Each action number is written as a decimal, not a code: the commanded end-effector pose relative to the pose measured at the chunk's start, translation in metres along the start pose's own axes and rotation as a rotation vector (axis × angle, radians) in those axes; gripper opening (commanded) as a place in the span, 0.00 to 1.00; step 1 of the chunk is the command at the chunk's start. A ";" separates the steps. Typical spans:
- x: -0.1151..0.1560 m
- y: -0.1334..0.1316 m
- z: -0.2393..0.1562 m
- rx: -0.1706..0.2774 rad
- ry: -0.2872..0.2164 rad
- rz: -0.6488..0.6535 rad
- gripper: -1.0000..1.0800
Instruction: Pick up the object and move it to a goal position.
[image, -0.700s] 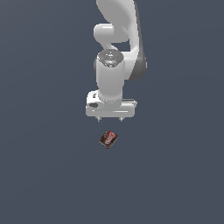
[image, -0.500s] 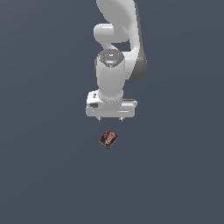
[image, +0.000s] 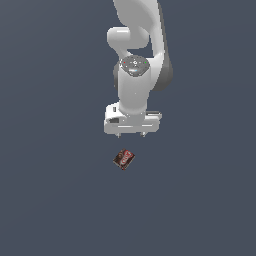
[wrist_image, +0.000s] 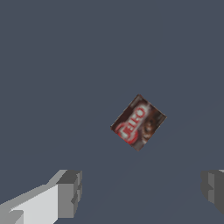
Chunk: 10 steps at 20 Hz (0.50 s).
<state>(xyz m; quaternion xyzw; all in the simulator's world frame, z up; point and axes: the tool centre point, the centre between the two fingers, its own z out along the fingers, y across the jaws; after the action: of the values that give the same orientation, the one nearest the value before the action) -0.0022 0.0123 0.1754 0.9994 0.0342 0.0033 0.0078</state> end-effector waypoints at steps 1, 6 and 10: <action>0.000 0.001 0.000 0.000 0.000 0.004 0.96; 0.002 0.002 0.007 0.003 -0.001 0.046 0.96; 0.005 0.005 0.016 0.008 -0.002 0.109 0.96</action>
<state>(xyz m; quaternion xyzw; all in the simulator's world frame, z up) 0.0026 0.0087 0.1629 1.0000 -0.0079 0.0029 0.0046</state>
